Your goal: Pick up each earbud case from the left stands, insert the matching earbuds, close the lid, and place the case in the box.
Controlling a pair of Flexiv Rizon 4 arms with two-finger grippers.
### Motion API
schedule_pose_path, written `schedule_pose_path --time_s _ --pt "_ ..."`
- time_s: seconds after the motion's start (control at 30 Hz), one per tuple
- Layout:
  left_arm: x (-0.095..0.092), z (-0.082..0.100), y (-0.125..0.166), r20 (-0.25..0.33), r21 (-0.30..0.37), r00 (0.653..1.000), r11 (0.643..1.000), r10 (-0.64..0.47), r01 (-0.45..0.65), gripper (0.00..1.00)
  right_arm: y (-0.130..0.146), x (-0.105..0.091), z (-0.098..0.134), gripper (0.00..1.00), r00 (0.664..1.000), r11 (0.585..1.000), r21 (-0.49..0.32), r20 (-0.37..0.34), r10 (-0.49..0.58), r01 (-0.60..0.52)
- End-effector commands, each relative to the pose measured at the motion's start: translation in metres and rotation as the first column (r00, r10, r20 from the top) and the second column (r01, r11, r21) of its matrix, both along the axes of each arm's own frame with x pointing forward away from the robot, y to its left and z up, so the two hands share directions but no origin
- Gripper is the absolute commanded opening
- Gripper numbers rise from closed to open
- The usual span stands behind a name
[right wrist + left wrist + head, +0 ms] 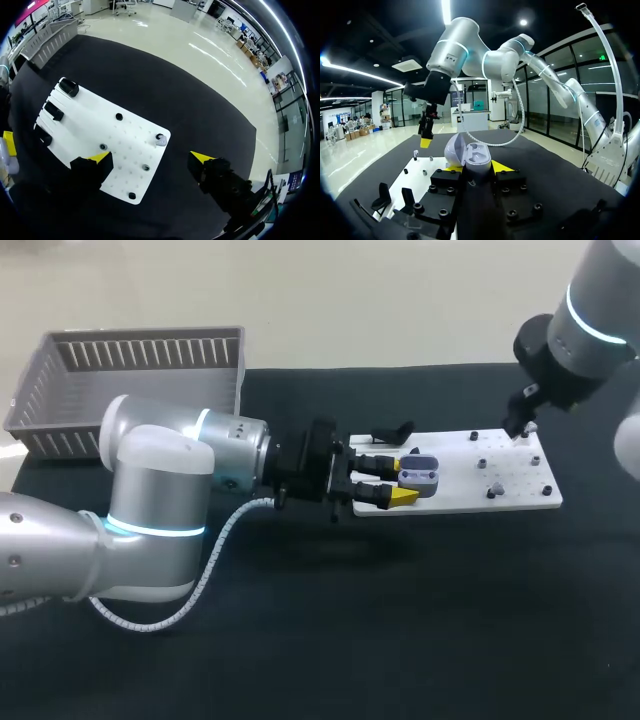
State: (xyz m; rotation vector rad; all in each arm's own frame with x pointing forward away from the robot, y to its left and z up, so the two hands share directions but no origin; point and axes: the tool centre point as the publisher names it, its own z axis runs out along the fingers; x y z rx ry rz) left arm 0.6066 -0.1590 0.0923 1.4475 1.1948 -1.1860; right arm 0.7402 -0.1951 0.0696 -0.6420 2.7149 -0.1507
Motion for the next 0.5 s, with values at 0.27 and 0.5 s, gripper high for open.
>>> schedule_pose_path --time_s 0.27,0.5 --pt "-0.001 -0.001 0.000 0.003 -0.004 1.000 1.000 0.004 -0.004 0.00 -0.002 0.009 -0.014 0.66 1.000 1.000 0.004 -0.022 -0.013 0.013" --pt "-0.001 -0.001 0.000 0.003 -0.004 1.000 1.000 0.004 -0.004 0.00 -0.004 0.011 -0.019 0.49 0.999 1.000 0.011 -0.041 -0.009 0.009"
